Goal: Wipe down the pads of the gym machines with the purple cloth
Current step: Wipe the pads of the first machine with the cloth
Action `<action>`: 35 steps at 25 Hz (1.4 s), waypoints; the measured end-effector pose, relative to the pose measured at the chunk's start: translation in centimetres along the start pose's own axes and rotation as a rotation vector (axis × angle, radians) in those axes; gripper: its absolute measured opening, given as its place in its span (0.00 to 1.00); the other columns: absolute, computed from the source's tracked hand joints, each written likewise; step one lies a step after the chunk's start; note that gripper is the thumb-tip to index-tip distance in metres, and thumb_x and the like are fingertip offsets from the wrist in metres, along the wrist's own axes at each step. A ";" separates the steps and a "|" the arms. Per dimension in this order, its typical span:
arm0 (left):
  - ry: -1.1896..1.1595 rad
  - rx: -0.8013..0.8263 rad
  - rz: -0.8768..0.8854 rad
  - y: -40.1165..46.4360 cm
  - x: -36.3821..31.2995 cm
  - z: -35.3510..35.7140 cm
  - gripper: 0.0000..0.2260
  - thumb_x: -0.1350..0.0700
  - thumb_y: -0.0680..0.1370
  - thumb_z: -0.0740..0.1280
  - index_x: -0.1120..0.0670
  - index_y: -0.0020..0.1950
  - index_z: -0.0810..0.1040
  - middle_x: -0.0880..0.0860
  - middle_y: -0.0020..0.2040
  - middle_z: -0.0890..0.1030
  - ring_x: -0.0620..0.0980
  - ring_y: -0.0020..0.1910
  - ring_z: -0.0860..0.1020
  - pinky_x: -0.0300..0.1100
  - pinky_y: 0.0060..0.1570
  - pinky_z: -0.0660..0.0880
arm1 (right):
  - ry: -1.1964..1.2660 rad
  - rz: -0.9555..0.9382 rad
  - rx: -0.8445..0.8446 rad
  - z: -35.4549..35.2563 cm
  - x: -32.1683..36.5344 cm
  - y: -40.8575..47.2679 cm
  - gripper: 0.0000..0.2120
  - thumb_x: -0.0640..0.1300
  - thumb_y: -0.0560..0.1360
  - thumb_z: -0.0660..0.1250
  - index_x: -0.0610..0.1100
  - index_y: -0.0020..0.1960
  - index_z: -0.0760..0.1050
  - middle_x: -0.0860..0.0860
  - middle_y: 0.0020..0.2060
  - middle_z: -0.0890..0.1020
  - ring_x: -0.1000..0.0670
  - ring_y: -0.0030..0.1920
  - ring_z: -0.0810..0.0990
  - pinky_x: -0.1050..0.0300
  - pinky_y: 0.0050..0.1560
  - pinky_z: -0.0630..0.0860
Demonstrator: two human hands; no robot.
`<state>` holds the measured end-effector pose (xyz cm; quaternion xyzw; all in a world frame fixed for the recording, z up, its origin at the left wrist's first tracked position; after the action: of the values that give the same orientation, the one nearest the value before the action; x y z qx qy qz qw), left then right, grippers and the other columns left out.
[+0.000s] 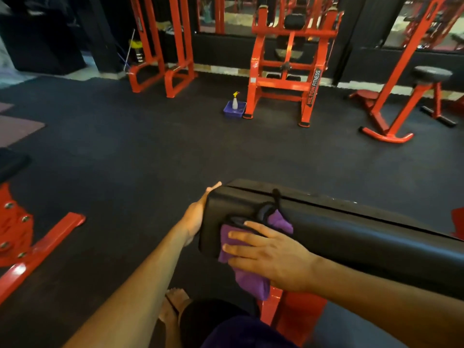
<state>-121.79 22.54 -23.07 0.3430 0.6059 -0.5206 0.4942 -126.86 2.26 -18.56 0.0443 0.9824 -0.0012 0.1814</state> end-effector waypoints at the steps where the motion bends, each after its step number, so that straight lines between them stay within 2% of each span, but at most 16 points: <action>1: -0.011 -0.021 0.015 -0.7 -0.5 0.1 0.17 0.38 0.85 0.57 0.37 0.69 0.80 0.44 0.62 0.84 0.45 0.60 0.83 0.44 0.63 0.76 | 0.045 0.064 -0.036 -0.6 -0.8 -1.6 0.35 0.48 0.66 0.77 0.54 0.72 0.73 0.53 0.75 0.71 0.46 0.78 0.62 0.41 0.77 0.50; 3: -0.046 -0.076 0.064 -1.9 -1.2 0.7 0.18 0.39 0.85 0.55 0.38 0.67 0.81 0.41 0.60 0.84 0.43 0.59 0.83 0.43 0.60 0.77 | 0.256 0.214 -0.200 -1.8 -3.2 -4.8 0.34 0.44 0.68 0.75 0.53 0.73 0.71 0.53 0.75 0.71 0.47 0.78 0.65 0.42 0.76 0.56; 5: -0.004 -0.152 0.109 -2.5 -1.5 1.0 0.19 0.37 0.85 0.53 0.36 0.66 0.81 0.37 0.61 0.81 0.42 0.62 0.79 0.45 0.65 0.74 | 0.484 0.401 -0.359 -3.4 -7.8 -7.7 0.30 0.45 0.72 0.70 0.53 0.74 0.70 0.53 0.74 0.72 0.50 0.76 0.68 0.46 0.75 0.63; 7: 0.114 -0.192 0.170 -2.6 -1.7 1.3 0.20 0.36 0.85 0.51 0.35 0.69 0.78 0.37 0.66 0.76 0.41 0.68 0.73 0.46 0.71 0.67 | 0.686 0.596 -0.433 -3.8 -13.4 -9.4 0.22 0.49 0.77 0.66 0.53 0.71 0.73 0.56 0.70 0.76 0.54 0.70 0.74 0.53 0.70 0.70; 9: 0.244 -0.227 0.264 -2.5 -1.7 1.4 0.21 0.39 0.86 0.50 0.39 0.74 0.74 0.37 0.73 0.73 0.38 0.73 0.68 0.44 0.76 0.62 | 0.883 0.754 -0.354 -1.7 -17.7 -8.4 0.17 0.54 0.78 0.69 0.57 0.66 0.75 0.59 0.61 0.81 0.56 0.62 0.80 0.54 0.64 0.76; 11: 0.394 -0.278 0.413 -2.6 -1.7 1.4 0.22 0.41 0.87 0.49 0.43 0.79 0.69 0.37 0.77 0.69 0.32 0.75 0.64 0.41 0.79 0.60 | 1.021 0.826 -0.136 2.4 -18.7 -5.1 0.15 0.55 0.78 0.71 0.59 0.63 0.75 0.58 0.57 0.82 0.53 0.58 0.81 0.51 0.62 0.77; 13: 0.587 -0.323 0.580 -3.0 -1.6 1.9 0.24 0.44 0.86 0.50 0.47 0.81 0.66 0.39 0.80 0.64 0.32 0.78 0.60 0.34 0.78 0.57 | 1.066 0.775 0.087 5.7 -18.1 -0.4 0.16 0.57 0.79 0.68 0.57 0.65 0.74 0.54 0.60 0.81 0.51 0.59 0.79 0.49 0.64 0.75; 14: 0.674 -0.338 0.645 -3.0 -1.7 2.1 0.25 0.45 0.85 0.50 0.50 0.81 0.66 0.41 0.81 0.63 0.35 0.79 0.59 0.32 0.77 0.56 | 1.089 0.727 0.132 6.4 -18.0 2.2 0.17 0.57 0.80 0.67 0.56 0.67 0.73 0.53 0.61 0.80 0.50 0.60 0.79 0.49 0.64 0.74; 17: 0.790 -0.358 0.779 -3.2 -1.5 2.4 0.24 0.50 0.86 0.51 0.55 0.80 0.67 0.47 0.81 0.64 0.42 0.81 0.59 0.36 0.79 0.56 | 1.141 0.633 0.127 6.4 -18.2 7.1 0.16 0.58 0.80 0.66 0.57 0.66 0.72 0.53 0.62 0.79 0.50 0.61 0.78 0.49 0.63 0.73; 19: 0.820 -0.381 0.782 -3.0 -1.4 2.6 0.23 0.50 0.86 0.51 0.56 0.80 0.66 0.48 0.81 0.64 0.44 0.81 0.60 0.38 0.79 0.56 | 1.221 0.612 0.142 7.2 -18.9 7.5 0.16 0.57 0.81 0.66 0.58 0.67 0.72 0.55 0.61 0.79 0.52 0.61 0.78 0.52 0.62 0.73; 23: 0.833 -0.369 0.793 -3.3 -1.6 3.0 0.24 0.51 0.86 0.51 0.56 0.81 0.65 0.48 0.82 0.64 0.45 0.82 0.59 0.40 0.79 0.57 | 1.191 0.475 0.180 9.2 -21.0 5.2 0.18 0.53 0.80 0.67 0.51 0.69 0.71 0.52 0.60 0.79 0.55 0.59 0.79 0.60 0.63 0.74; 26: 0.821 -0.324 0.731 -3.2 -1.3 2.7 0.24 0.50 0.86 0.50 0.54 0.82 0.63 0.46 0.83 0.62 0.44 0.82 0.58 0.41 0.79 0.57 | 1.123 0.409 0.397 9.9 -21.6 5.3 0.20 0.52 0.81 0.66 0.50 0.70 0.69 0.49 0.63 0.77 0.58 0.52 0.77 0.74 0.46 0.74; 30: 0.830 -0.297 0.725 -3.5 -1.8 2.8 0.24 0.50 0.86 0.50 0.54 0.82 0.63 0.44 0.83 0.60 0.44 0.82 0.57 0.42 0.80 0.58 | 1.063 0.379 0.521 7.8 -22.0 6.2 0.18 0.50 0.82 0.65 0.48 0.70 0.67 0.50 0.58 0.77 0.55 0.50 0.77 0.76 0.39 0.73; 31: 0.838 -0.301 0.726 -3.5 -1.7 2.6 0.24 0.49 0.86 0.50 0.53 0.82 0.63 0.44 0.83 0.60 0.43 0.82 0.57 0.42 0.80 0.57 | 1.024 0.381 0.514 7.8 -21.7 6.3 0.18 0.52 0.82 0.65 0.49 0.69 0.68 0.52 0.56 0.77 0.55 0.51 0.78 0.75 0.41 0.73; 33: 0.838 -0.338 0.749 -3.3 -1.6 1.9 0.24 0.49 0.86 0.50 0.52 0.82 0.63 0.44 0.83 0.60 0.43 0.82 0.57 0.42 0.79 0.57 | 0.985 0.387 0.406 8.6 -21.4 6.2 0.17 0.57 0.80 0.66 0.56 0.67 0.70 0.55 0.58 0.78 0.53 0.56 0.78 0.65 0.54 0.74; 35: 0.838 -0.350 0.778 -3.4 -1.7 2.1 0.23 0.49 0.86 0.51 0.52 0.82 0.63 0.44 0.83 0.60 0.43 0.82 0.58 0.40 0.79 0.56 | 1.112 0.478 0.237 9.5 -21.0 4.9 0.16 0.60 0.79 0.68 0.60 0.64 0.72 0.58 0.59 0.80 0.55 0.59 0.79 0.56 0.65 0.73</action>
<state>-123.98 19.87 -20.41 0.6293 0.6560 -0.0142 0.4165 -103.51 5.13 -19.92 0.2769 0.8860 -0.0464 -0.3690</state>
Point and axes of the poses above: each hand's wrist, its own y-axis towards the middle knuckle, its own z-axis out of the palm, x = y × z, the point moved 5 cm from there along y, towards the middle knuckle
